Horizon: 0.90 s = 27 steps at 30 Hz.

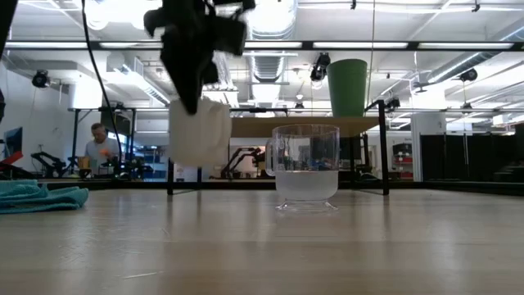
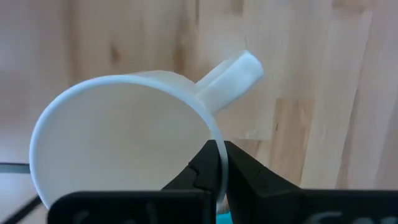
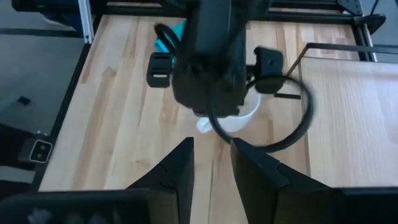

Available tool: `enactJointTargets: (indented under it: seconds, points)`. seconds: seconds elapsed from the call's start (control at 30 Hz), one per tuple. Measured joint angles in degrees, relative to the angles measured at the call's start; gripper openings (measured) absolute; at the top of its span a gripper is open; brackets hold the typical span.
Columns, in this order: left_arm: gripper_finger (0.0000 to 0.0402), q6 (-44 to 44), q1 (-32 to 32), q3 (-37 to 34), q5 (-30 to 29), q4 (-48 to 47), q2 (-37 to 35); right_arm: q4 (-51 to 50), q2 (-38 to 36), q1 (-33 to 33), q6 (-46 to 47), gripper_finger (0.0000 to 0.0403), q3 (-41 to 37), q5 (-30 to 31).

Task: Stack small to large cups/mugs on shelf
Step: Put the white mug on the shelf

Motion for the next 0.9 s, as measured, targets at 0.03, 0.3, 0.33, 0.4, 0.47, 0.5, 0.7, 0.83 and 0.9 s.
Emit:
enactJointTargets:
  seconds: [0.03, 0.3, 0.33, 0.4, 0.47, 0.5, 0.7, 0.83, 0.9]
  points:
    - [0.0000, 0.03, 0.00, 1.69, -0.76, -1.32, -0.17, 0.01, 0.00, 0.04, 0.02, 0.0100, 0.00, 0.00]
    - [0.0000, 0.59, 1.75, 13.92, -5.92, -6.15, -0.34, 0.09, 0.00, 0.06, 0.22, 0.0100, 0.00, 0.02]
    - [0.0000, 0.58, 2.20, 15.23, -5.93, -6.14, -0.34, 0.09, 0.00, 0.04, 0.22, 0.0100, 0.00, 0.02]
    - [0.0000, 0.58, 3.19, 17.74, -5.95, -6.15, -0.34, 0.09, -0.11, 0.07, 0.22, 0.0100, 0.00, 0.02]
    - [0.0000, 0.60, 4.40, 19.92, -5.96, -6.00, -0.35, 0.09, -0.38, 0.07, 0.22, 0.0099, 0.00, 0.02]
    - [0.0000, 0.60, 5.14, 20.61, -6.06, -6.00, -0.36, 0.07, -0.61, 0.07, 0.22, 0.0097, 0.00, 0.02]
    - [0.0000, 0.64, 11.03, 23.44, -6.65, -6.02, -0.36, 0.13, -2.31, 0.07, 0.22, 0.0079, 0.00, 0.02]
    - [0.0000, 0.65, 14.86, 24.22, -5.62, -6.15, 0.33, 0.01, -3.01, 0.09, 0.22, 0.0067, 0.00, 0.02]
    - [0.0000, 1.30, 16.15, 25.16, -4.78, -6.03, 0.79, -0.27, -3.08, 0.08, 0.22, 0.0063, 0.00, 0.02]
